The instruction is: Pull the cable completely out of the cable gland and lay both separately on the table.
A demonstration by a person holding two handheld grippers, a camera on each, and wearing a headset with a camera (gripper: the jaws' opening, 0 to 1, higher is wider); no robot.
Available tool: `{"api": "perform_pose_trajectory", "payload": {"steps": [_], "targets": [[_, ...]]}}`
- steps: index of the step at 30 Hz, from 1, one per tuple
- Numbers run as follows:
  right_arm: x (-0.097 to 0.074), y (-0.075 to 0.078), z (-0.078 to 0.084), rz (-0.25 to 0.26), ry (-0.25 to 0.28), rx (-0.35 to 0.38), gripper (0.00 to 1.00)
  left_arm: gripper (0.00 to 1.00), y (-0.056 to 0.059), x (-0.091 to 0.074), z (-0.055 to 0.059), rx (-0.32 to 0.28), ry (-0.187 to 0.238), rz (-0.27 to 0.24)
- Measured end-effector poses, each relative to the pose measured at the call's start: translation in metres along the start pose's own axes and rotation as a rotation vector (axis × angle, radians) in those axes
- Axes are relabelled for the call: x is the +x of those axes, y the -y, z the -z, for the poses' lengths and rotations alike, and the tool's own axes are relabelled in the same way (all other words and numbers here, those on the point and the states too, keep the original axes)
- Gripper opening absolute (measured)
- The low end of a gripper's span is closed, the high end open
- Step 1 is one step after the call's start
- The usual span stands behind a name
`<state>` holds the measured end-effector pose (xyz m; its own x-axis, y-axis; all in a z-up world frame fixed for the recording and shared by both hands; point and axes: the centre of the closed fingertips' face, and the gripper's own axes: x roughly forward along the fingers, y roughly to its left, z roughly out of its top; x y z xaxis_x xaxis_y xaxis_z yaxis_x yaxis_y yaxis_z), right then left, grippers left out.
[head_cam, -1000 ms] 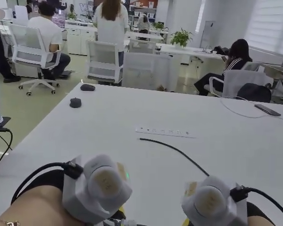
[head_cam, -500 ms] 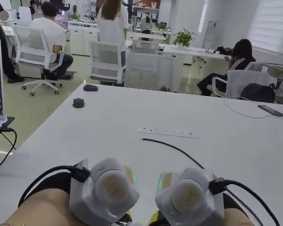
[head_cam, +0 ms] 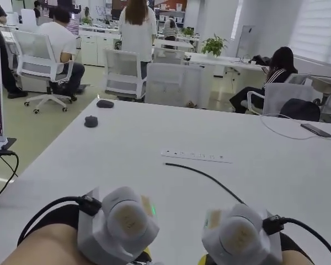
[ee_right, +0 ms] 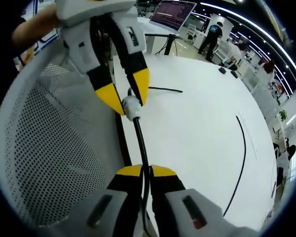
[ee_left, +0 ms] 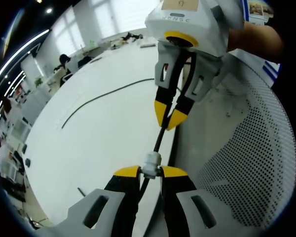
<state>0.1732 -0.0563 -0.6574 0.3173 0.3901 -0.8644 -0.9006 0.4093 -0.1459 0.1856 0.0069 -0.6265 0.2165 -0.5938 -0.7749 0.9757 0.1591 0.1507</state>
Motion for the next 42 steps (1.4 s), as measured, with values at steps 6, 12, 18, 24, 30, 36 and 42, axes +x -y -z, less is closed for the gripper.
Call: {"api": "perform_pose_trajectory", "payload": {"steps": [6, 12, 18, 24, 30, 36, 42], "targets": [[0.0, 0.007, 0.016, 0.021, -0.058, 0.033, 0.12, 0.16, -0.003, -0.003, -0.002, -0.011, 0.006, -0.007], [-0.001, -0.005, -0.032, 0.02, 0.086, -0.005, 0.32, 0.16, -0.001, -0.003, -0.001, -0.002, -0.004, -0.006], [-0.001, -0.014, -0.062, 0.013, 0.147, -0.058, 0.24, 0.16, -0.001, -0.004, -0.003, 0.001, -0.002, -0.007], [0.0, -0.01, -0.057, 0.007, 0.136, -0.073, 0.04, 0.16, -0.001, -0.006, -0.003, -0.002, 0.004, -0.009], [0.002, -0.005, -0.038, 0.017, 0.095, -0.057, 0.03, 0.16, -0.003, -0.005, 0.001, -0.004, -0.004, -0.014], [0.002, 0.004, -0.006, 0.043, -0.001, -0.036, 0.03, 0.16, -0.006, -0.004, 0.002, 0.0, -0.008, -0.018], [0.001, 0.012, 0.019, 0.063, -0.086, 0.022, 0.09, 0.16, -0.006, -0.005, 0.0, -0.004, -0.001, -0.017]]}}
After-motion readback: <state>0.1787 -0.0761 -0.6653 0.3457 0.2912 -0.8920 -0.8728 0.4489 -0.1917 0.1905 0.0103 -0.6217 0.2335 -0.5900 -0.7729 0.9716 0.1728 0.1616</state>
